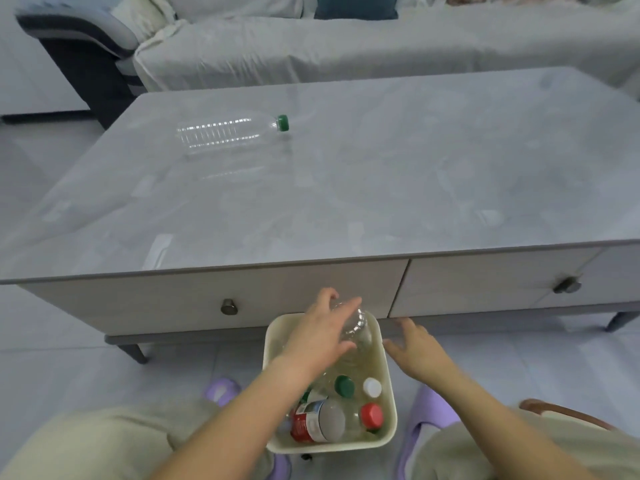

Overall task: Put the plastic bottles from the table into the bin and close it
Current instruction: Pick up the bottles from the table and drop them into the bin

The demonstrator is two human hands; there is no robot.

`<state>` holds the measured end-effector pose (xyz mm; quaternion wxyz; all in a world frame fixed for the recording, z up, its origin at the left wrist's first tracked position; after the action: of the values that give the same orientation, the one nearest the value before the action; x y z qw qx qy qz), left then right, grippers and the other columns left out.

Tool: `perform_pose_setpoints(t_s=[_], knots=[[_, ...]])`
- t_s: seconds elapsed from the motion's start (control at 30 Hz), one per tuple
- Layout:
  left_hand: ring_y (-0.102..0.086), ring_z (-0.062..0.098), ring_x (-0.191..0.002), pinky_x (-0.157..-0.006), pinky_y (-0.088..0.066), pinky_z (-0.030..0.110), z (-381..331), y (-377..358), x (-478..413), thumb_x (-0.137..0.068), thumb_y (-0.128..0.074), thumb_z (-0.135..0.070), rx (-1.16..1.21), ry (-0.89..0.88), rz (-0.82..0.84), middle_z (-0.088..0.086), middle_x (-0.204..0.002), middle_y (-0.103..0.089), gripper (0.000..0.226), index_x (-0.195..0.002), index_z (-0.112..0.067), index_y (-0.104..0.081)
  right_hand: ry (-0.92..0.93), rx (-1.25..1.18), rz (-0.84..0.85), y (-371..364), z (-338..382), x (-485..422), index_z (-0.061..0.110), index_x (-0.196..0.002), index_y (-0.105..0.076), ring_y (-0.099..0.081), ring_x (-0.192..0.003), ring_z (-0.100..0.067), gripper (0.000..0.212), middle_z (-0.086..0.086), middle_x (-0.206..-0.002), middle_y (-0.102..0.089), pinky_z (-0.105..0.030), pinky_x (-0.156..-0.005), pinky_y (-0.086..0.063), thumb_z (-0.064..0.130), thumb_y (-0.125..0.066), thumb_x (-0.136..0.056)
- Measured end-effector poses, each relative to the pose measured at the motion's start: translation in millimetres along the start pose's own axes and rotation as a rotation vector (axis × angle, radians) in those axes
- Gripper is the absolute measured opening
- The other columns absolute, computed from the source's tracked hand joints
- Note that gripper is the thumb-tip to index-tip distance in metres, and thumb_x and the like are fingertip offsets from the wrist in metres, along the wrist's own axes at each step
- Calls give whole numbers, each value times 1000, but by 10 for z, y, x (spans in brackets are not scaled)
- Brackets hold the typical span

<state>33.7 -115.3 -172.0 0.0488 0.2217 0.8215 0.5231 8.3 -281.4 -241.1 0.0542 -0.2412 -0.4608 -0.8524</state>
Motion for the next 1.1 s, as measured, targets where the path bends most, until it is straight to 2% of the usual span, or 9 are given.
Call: perform_pose_setpoints(t_s=[0.17,0.3,0.4,0.5,0.67,0.8,0.9,0.97,1.1], knots=[[-59,31,-109,-86,-53,42,-72,-537,-99,-90,-55,-11,-112,-64,11,5,-146,-31,58,-141,-22,-30,33,-23,-34,-113,0,14,13,-136,-37,-52,-118,-31,50,-14,-132,-53,-39,-93,-45,38,-44,-93],[-26,28,-144,-107,-35,44,221,-995,-69,-98,-40,-19,-305,-40,199,3,-162,-12,54,-148,-24,-22,225,56,-194,-155,211,80,23,-135,-41,-59,-103,-29,46,-2,-124,-52,-40,-75,-51,20,-47,-90],[-13,21,-149,-112,-28,43,336,-1176,-81,-97,-40,-20,-312,1,249,2,-163,-9,56,-149,-24,-19,428,346,-166,-357,332,61,25,-109,-68,-71,-85,-21,63,5,-107,-70,-33,-61,-56,20,-78,-47],[-14,21,-149,-114,-25,43,338,-1198,-152,-97,-37,-21,-267,17,237,-1,-163,-10,56,-150,-26,-20,394,484,-121,-530,223,-19,23,-99,-76,-73,-86,-9,88,9,-100,-76,-34,-74,-59,29,-86,-12],[-23,23,-145,-113,-29,43,376,-888,-187,-95,-36,-27,-217,-21,229,-4,-159,-23,51,-146,-29,-30,443,412,-58,-426,379,-49,25,-140,-44,-48,-130,-18,73,5,-144,-49,-36,-112,-30,6,-59,-72],[-62,13,-101,-82,-52,27,204,43,-139,-93,-42,-32,-7,-188,-176,-6,-115,-64,32,-118,-24,-62,369,111,-181,-239,363,-77,33,-111,-63,-68,-90,-26,42,2,-106,-72,-36,-73,-52,10,-53,-78],[-56,10,-60,-53,-49,20,-39,1058,-14,-85,-55,-18,179,-380,-587,-1,-75,-63,11,-90,-17,-64,484,33,-277,-81,669,156,37,-95,-55,-63,-55,-17,24,7,-74,-72,-25,-47,-45,26,-52,-74],[-52,12,-57,-53,-43,15,-42,1669,34,-83,-57,-15,201,-391,-788,1,-70,-61,7,-87,-15,-63,634,45,-386,161,1052,407,37,-90,-55,-52,-47,-11,22,12,-60,-64,-15,-42,-30,27,-49,-71],[-59,12,-78,-68,-48,21,518,2604,-204,-83,-60,-20,313,-129,-863,0,-96,-60,27,-109,-12,-61,997,46,-614,746,1849,813,29,-101,-57,-49,-41,-13,31,9,-66,-62,-19,-41,-37,20,-50,-73]])
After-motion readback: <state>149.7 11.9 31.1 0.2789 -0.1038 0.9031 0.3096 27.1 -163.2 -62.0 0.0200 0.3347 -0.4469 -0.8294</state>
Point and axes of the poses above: each hand's wrist, its own x-axis away from the middle knuckle, its own y-axis out of the back of the hand, z = x × y, the point moved 8 cm from there along -x, towards the middle knuckle
